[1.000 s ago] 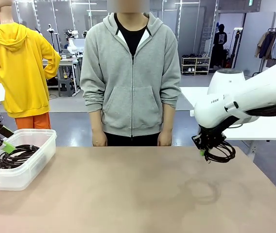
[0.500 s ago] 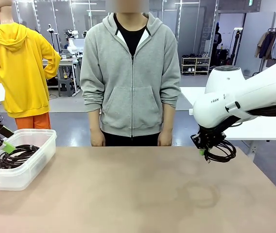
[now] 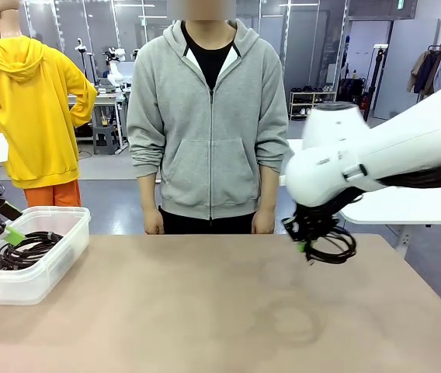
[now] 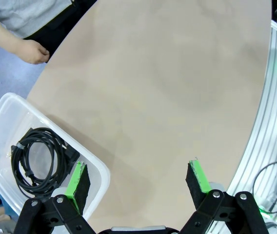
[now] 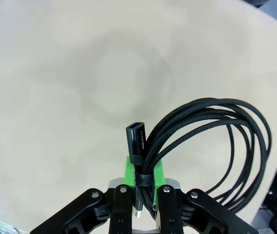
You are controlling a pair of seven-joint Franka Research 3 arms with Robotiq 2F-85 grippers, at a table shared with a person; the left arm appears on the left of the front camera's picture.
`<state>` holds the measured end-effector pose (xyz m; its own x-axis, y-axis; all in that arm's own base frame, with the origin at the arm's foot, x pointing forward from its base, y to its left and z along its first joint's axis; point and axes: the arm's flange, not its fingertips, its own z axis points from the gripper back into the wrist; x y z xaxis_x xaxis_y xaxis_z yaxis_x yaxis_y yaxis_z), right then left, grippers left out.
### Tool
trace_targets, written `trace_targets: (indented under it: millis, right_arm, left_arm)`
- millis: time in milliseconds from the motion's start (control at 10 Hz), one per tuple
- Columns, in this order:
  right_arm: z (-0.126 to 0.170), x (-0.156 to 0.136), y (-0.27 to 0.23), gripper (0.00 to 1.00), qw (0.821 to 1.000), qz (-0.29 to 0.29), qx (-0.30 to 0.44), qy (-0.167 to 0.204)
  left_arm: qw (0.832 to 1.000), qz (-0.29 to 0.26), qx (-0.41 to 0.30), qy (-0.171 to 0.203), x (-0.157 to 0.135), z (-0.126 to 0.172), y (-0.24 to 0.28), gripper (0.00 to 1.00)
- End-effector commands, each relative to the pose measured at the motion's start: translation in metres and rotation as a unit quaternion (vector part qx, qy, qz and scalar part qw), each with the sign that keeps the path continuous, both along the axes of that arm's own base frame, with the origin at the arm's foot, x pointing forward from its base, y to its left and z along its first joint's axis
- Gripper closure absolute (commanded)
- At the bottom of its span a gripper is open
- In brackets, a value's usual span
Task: Organize and store the cables.
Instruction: Place the USB Extension Cable into the Organizing box.
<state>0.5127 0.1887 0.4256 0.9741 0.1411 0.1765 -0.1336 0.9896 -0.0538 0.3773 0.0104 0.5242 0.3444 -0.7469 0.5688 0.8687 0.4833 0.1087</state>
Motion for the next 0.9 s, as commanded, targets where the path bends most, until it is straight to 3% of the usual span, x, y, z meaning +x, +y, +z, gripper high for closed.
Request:
trace_targets:
  millis: [0,400,800]
  right_arm:
    - [-0.002,0.003,0.054,0.83,0.998,-0.034,-0.046,0.021]
    - [-0.031,-0.003,0.188,0.83,0.999,0.028,-0.018,-0.002]
    - [-0.077,-0.002,0.241,0.83,0.998,0.044,0.03,0.023]
  left_arm:
    - [1.0,0.008,0.004,0.002,-0.001,0.002,-0.002,0.0]
    - [1.0,0.008,0.004,0.002,-0.001,0.002,-0.002,0.0]
    - [1.0,0.008,0.004,0.002,-0.001,0.002,-0.002,0.0]
